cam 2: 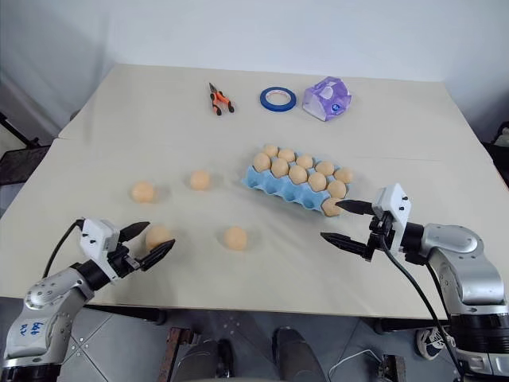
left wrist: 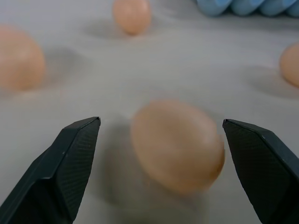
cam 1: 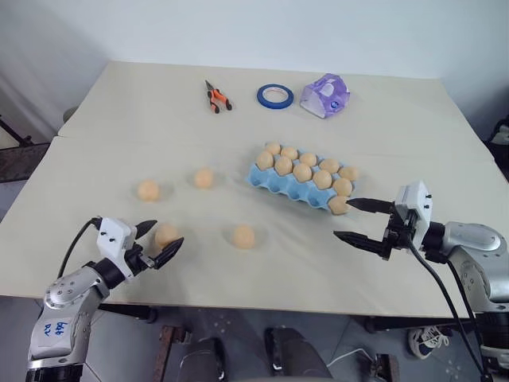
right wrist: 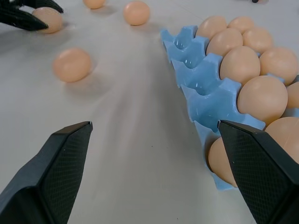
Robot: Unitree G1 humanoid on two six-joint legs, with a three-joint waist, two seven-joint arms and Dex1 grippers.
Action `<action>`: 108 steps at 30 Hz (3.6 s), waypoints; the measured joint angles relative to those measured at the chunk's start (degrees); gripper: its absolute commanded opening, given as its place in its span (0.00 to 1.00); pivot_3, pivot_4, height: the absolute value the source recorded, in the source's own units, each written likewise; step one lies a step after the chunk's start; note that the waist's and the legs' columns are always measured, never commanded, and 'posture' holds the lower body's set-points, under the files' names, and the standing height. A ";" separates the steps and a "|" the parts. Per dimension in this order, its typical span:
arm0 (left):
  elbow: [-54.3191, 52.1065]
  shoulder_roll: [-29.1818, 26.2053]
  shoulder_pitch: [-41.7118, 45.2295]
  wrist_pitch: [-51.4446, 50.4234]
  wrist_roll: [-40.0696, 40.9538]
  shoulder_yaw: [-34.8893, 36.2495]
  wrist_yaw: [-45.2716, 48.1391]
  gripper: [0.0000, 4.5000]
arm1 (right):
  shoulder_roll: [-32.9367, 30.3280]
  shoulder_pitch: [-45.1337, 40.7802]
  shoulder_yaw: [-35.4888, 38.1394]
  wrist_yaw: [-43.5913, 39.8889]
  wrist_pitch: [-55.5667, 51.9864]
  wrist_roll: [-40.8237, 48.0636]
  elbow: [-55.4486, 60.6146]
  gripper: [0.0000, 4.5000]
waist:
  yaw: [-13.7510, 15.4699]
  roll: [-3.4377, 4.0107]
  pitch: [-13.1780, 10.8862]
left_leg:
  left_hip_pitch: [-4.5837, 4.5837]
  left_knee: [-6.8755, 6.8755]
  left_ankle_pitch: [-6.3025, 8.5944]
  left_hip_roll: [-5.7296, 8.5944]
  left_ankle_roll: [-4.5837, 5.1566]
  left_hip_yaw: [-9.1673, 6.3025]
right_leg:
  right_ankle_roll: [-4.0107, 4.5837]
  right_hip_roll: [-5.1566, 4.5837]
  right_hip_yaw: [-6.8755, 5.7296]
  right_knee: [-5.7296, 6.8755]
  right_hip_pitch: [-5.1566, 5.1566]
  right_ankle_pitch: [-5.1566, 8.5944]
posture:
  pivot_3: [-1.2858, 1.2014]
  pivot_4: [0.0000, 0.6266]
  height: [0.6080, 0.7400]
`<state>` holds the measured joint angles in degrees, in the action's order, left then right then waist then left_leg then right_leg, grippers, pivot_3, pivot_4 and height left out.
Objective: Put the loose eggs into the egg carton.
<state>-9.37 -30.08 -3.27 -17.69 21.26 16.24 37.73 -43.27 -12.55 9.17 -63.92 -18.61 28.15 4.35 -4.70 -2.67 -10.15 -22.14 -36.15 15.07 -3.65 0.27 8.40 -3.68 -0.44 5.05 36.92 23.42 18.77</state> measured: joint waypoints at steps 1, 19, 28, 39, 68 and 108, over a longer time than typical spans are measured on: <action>0.46 -0.15 0.65 -0.53 -0.06 -0.54 -0.02 0.91 | 0.00 0.15 0.15 0.18 0.00 0.00 0.08 1.00 | 0.03 0.00 0.00 | 0.00 0.00 0.00 0.01 0.00 0.00 | -0.01 -0.01 0.00 0.01 0.00 0.00 | 0.52 0.24 1.00; 3.37 -3.30 14.56 -6.97 1.03 -3.53 1.24 0.44 | -0.33 2.16 1.37 2.28 0.04 0.04 1.21 1.00 | 0.68 0.00 0.00 | 0.00 -0.05 -0.06 0.04 -0.09 -0.01 | -0.11 -0.01 -0.04 0.10 -0.01 -0.07 | 0.52 0.24 1.00; 12.01 -3.30 37.32 -9.58 1.92 -11.26 7.70 0.44 | -0.31 3.01 2.29 3.65 0.16 0.03 2.33 1.00 | 1.66 0.04 -0.02 | -0.07 -0.10 -0.29 0.06 -0.31 0.07 | -0.20 0.08 -0.04 0.06 0.05 -0.07 | 0.52 0.24 1.00; 31.38 11.88 57.69 -2.74 -1.73 -23.68 19.07 0.44 | -0.17 8.36 5.33 6.48 0.26 0.43 6.76 1.00 | 1.77 0.09 -0.05 | -0.15 -0.32 -0.26 0.08 -0.30 0.10 | -0.34 0.14 0.07 0.09 0.06 -0.07 | 0.52 0.24 1.00; 79.95 34.34 77.04 22.34 -16.98 -22.68 13.06 0.44 | 0.93 21.00 11.92 13.93 -0.37 2.73 17.28 1.00 | 1.88 0.10 -0.08 | -0.29 -0.43 0.07 0.14 0.18 0.06 | -0.44 0.16 0.13 0.04 0.14 -0.07 | 0.52 0.24 1.00; 46.65 13.55 58.94 14.39 -13.22 -15.55 24.57 1.00 | 0.83 13.93 8.65 13.24 -0.36 2.36 13.09 1.00 | 1.45 0.19 -0.11 | -0.20 -0.91 -0.08 -0.08 -0.22 0.17 | -0.42 0.29 0.15 0.70 0.17 -0.03 | 0.52 0.24 1.00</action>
<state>37.28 -16.53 55.67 -3.30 8.05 0.69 62.31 -42.44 1.39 17.82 -50.69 -18.97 30.51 17.44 -3.25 -2.48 -10.26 -22.34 -37.06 14.99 -3.73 0.05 8.57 -4.11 -0.14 5.20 37.62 23.59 18.74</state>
